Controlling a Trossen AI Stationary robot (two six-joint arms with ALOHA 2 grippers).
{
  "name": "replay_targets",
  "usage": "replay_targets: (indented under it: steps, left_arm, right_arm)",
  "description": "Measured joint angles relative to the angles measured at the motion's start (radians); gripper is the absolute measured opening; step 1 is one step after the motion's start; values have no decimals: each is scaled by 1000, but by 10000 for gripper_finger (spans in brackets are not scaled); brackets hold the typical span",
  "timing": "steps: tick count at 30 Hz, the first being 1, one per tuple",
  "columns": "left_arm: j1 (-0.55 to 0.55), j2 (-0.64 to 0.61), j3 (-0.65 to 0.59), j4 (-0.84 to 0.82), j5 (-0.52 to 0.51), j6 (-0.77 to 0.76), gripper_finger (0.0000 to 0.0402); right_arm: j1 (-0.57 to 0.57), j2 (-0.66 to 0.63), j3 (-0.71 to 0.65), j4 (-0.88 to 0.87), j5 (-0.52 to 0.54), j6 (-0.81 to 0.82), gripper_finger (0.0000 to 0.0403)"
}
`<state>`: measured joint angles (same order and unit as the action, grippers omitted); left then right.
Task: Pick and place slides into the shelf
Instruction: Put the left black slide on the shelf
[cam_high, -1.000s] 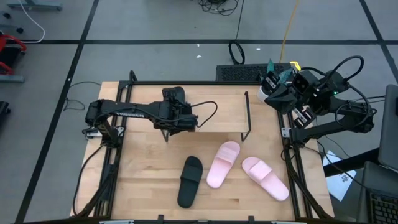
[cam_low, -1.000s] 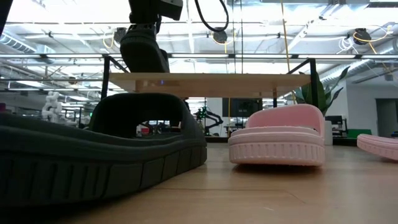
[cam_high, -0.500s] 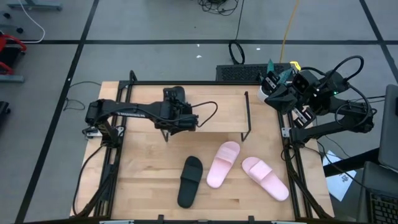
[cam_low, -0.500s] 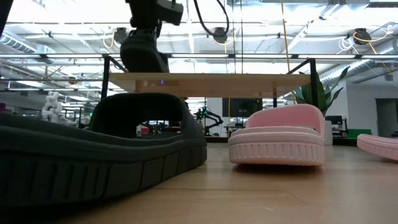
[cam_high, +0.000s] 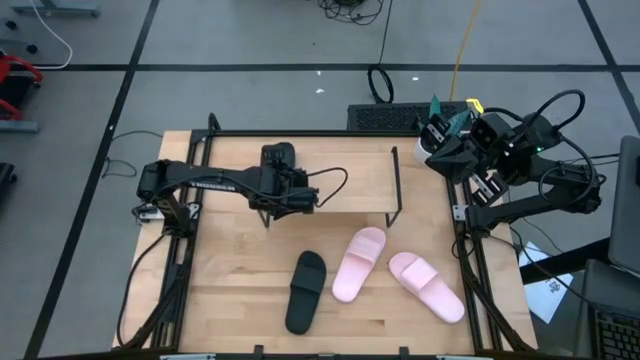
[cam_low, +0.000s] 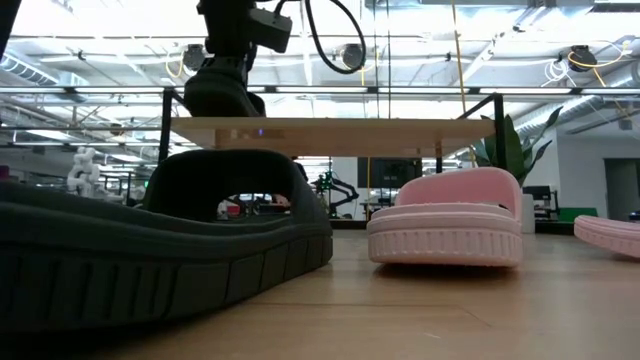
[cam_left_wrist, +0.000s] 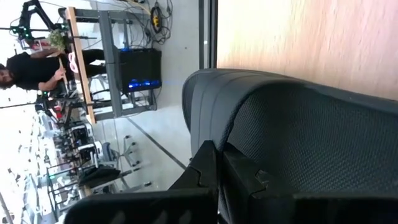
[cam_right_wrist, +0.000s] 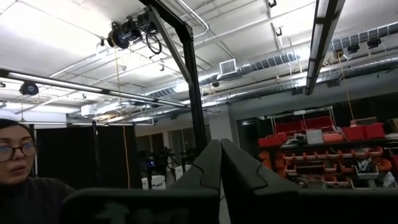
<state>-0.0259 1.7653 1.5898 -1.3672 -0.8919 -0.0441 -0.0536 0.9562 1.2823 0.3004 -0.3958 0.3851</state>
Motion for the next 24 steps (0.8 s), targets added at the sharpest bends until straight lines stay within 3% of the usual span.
replay_targets:
  steps: [24]
  left_arm:
    - [17,0,0,28,28,58,0]
  right_arm:
    - [1,0,0,-7,-1,-5,0]
